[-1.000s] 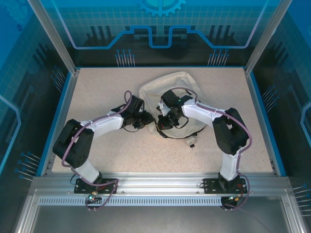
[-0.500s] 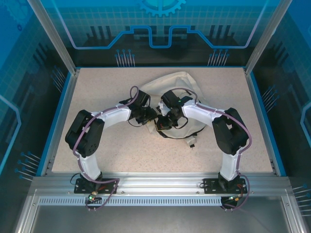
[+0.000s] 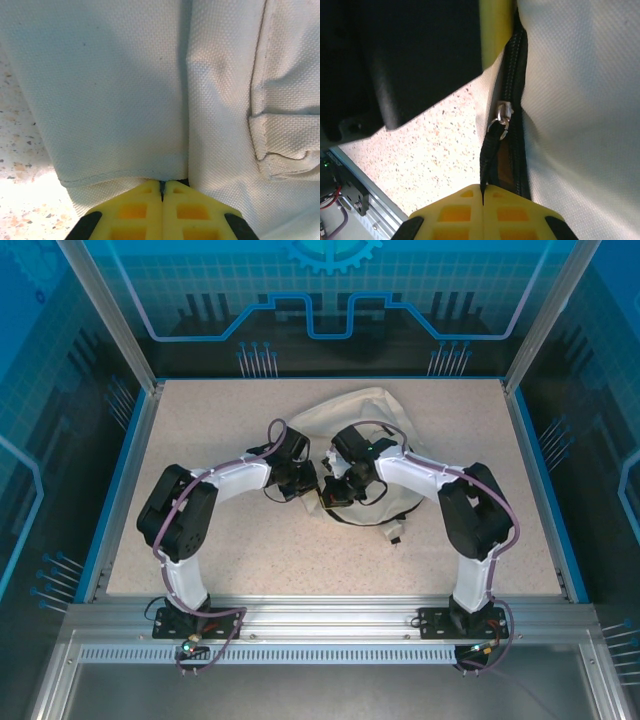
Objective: Pack the student bag
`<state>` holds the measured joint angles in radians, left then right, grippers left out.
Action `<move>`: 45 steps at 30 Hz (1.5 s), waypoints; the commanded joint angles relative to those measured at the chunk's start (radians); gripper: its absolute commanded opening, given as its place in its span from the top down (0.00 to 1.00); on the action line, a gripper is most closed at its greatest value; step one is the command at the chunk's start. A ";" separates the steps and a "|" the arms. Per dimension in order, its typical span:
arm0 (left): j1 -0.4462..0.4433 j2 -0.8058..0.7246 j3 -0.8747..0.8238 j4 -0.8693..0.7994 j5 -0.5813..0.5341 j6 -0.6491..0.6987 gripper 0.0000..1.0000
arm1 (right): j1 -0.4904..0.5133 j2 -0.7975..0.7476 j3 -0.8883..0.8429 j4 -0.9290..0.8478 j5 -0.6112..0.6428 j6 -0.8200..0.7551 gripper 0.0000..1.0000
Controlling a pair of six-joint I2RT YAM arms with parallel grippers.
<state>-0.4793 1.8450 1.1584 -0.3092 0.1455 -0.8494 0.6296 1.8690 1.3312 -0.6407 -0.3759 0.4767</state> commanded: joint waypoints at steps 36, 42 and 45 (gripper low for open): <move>0.149 0.027 0.074 0.035 -0.106 0.095 1.00 | 0.018 -0.413 -0.169 -0.422 0.463 0.124 1.00; 0.168 0.030 0.105 0.036 -0.105 0.124 1.00 | 0.066 -0.377 -0.128 -0.184 0.131 0.016 1.00; 0.188 0.014 0.108 0.036 -0.109 0.137 1.00 | 0.088 -0.320 -0.071 -0.082 0.033 0.015 1.00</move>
<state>-0.3454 1.8591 1.2266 -0.3084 0.1455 -0.7521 0.6899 1.5105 1.2018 -0.7925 -0.1711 0.5255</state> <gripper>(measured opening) 0.068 0.042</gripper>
